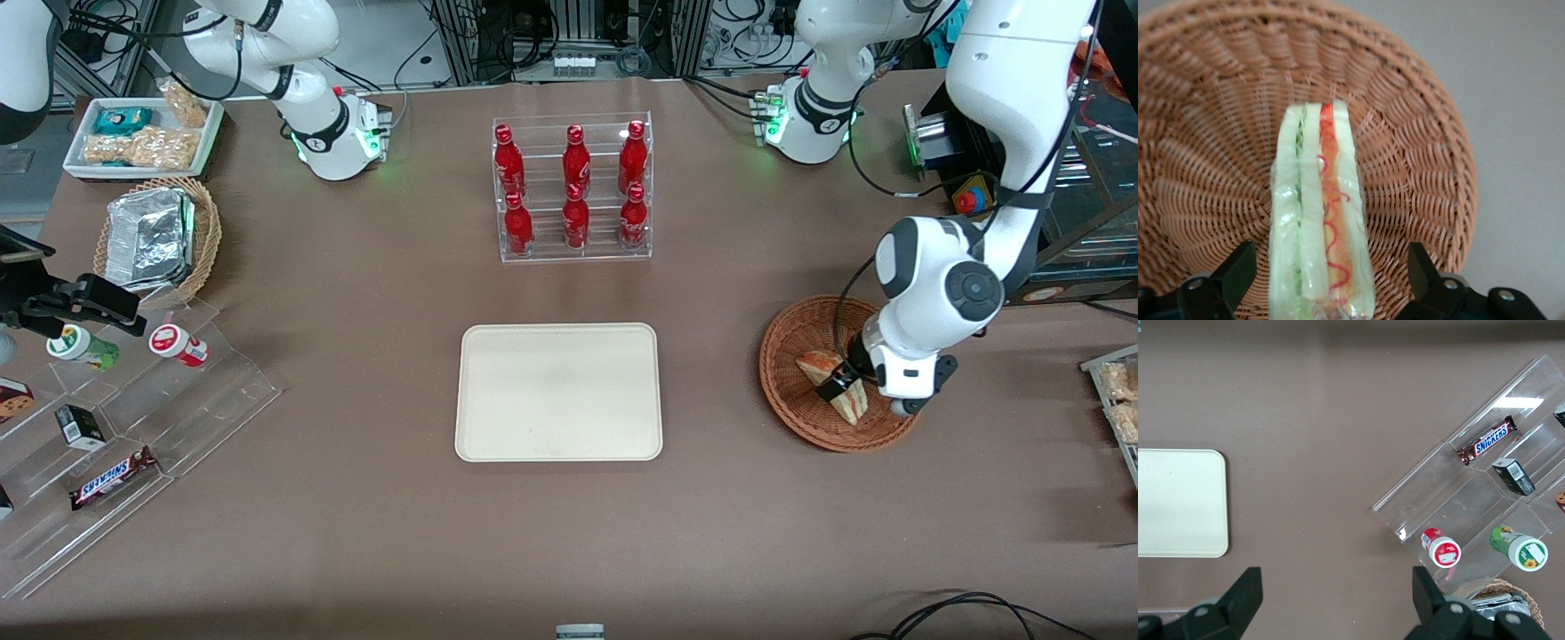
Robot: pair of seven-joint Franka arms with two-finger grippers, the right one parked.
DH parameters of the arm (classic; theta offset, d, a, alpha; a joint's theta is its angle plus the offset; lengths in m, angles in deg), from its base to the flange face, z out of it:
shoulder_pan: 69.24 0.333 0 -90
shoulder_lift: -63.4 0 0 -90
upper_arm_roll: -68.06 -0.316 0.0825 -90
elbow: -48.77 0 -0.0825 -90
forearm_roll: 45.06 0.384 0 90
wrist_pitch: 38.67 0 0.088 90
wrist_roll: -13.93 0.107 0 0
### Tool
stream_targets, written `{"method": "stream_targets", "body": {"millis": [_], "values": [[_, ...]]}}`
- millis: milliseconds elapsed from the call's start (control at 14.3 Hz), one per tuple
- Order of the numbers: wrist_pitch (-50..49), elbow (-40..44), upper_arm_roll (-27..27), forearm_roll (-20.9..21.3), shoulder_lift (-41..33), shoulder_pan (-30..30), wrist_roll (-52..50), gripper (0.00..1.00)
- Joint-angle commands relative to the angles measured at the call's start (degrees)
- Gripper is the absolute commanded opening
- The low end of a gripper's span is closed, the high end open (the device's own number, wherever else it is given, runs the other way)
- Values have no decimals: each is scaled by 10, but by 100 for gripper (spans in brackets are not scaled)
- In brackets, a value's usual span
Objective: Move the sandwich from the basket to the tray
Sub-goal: 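Lift the sandwich and carry it over the cream tray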
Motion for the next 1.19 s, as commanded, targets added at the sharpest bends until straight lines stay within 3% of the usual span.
{"method": "stream_targets", "body": {"millis": [0, 70, 209, 419, 628, 767, 1116], "values": [[-3, 11, -1, -3, -2, 2, -28, 37], [-5, 11, -1, -3, -7, 2, -35, 15], [-6, 16, -1, -3, -10, 3, -38, 4], [-56, 51, -1, -3, -30, 3, -39, 3], [-227, 154, 3, 4, -34, -14, -37, 5], [-303, 198, 3, 5, -31, -46, -34, 3], [-307, 204, 8, 16, -5, -196, 30, 2]]}}
